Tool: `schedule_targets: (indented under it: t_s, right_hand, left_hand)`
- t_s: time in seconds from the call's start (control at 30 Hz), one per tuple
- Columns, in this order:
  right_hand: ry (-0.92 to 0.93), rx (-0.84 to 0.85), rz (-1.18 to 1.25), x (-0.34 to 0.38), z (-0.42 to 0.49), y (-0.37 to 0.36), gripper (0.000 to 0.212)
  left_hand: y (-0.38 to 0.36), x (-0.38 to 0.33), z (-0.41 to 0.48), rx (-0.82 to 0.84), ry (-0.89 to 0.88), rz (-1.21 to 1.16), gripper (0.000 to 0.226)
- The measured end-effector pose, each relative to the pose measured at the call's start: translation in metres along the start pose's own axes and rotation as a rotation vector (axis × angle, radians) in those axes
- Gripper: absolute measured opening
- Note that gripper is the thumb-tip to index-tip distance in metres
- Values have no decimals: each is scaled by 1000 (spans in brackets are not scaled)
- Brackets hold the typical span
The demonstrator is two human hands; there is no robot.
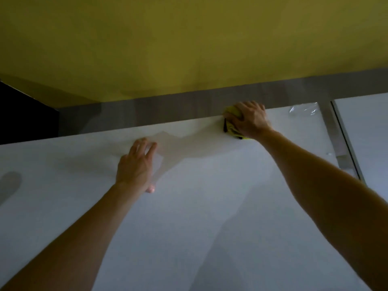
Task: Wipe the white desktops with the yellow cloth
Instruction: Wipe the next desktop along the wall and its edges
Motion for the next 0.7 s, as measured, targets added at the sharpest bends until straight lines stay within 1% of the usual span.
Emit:
schedule_targets:
  t_s: [0.07, 0.1, 0.17, 0.2, 0.23, 0.27, 0.33, 0.37, 0.43, 0.5, 0.53, 0.63, 0.7]
  right_hand:
    - [-111, -31, -59, -71, -23, 25, 63]
    - [-162, -40, -97, -89, -30, 32, 62]
    - [-262, -64, -149, -81, -32, 33, 51]
    - [-246, -51, -153, -59, -28, 26, 43]
    - [-156, -24, -147, -28, -20, 16, 36]
    - [-24, 11, -126, 9, -9, 2, 34]
    - [178, 102, -54, 78, 5, -25, 44]
    - [228, 143, -35, 101, 12, -32, 50]
    - [276, 209, -16, 112, 19, -34, 56]
    - [288, 238, -13, 78, 17, -23, 58]
    - [248, 218, -12, 45, 12, -13, 57]
    - [49, 131, -61, -94, -15, 30, 58]
    - [-42, 122, -117, -177, -35, 59, 63]
  left_hand:
    - [-2, 0, 2, 26, 27, 18, 146]
    - [-4, 1, 2, 40, 37, 31, 147]
    - [-4, -1, 1, 59, 55, 57, 148]
    - [-3, -3, -1, 63, 69, 73, 148]
    - [-1, -7, -3, 63, 91, 89, 145]
    - [2, -13, -5, 63, 116, 109, 142]
    - [10, -31, -9, 69, 156, 139, 135]
    - [13, -43, -11, 73, 167, 147, 134]
    - [19, -74, -13, 79, 155, 163, 134]
    - [32, -115, -9, 66, 81, 168, 140]
    - [39, -139, -6, 51, 30, 161, 144]
    - [57, -207, 4, 48, -95, 96, 152]
    - [60, -237, 8, 64, -121, 75, 153]
Point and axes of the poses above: each hand's wrist, its own z-axis towards the middle knuckle, its own y-axis out of the back of the hand, x = y × z, the point moved 7 cm from there along z, towards the middle knuckle, and after that the axes turned 12 degrees about y, right-handed, at the moved point
